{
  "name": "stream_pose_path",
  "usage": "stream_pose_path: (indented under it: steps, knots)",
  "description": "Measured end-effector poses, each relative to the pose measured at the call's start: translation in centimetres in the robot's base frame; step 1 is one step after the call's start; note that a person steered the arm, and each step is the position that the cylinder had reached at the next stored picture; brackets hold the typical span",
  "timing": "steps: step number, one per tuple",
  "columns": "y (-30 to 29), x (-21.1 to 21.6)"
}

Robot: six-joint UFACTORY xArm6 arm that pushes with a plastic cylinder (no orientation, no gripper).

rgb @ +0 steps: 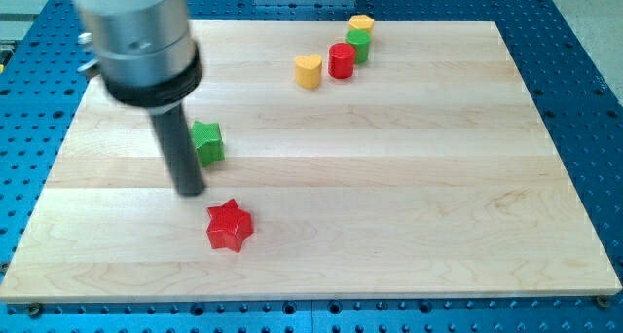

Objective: Push the red circle into the red star

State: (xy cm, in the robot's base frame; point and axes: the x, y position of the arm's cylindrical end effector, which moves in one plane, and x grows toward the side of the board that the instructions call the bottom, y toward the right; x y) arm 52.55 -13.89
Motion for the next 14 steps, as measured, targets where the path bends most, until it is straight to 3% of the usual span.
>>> stream_pose_path:
  steps: [1,2,3,4,5,6,7,8,10,11,12,13,14]
  knots:
    - [5.0,4.7]
    - [7.8,2.6]
    - [13.9,-6.4]
    - [25.6,-16.2]
    - [26.7,-24.7]
    - [22.2,-27.9]
    - [17.3,-22.4]
    - [19.9,-15.2]
    - [18.1,-4.3]
    - [18.2,-4.6]
    - [10.2,-2.4]
    - [6.9,-4.4]
    - [2.0,-2.3]
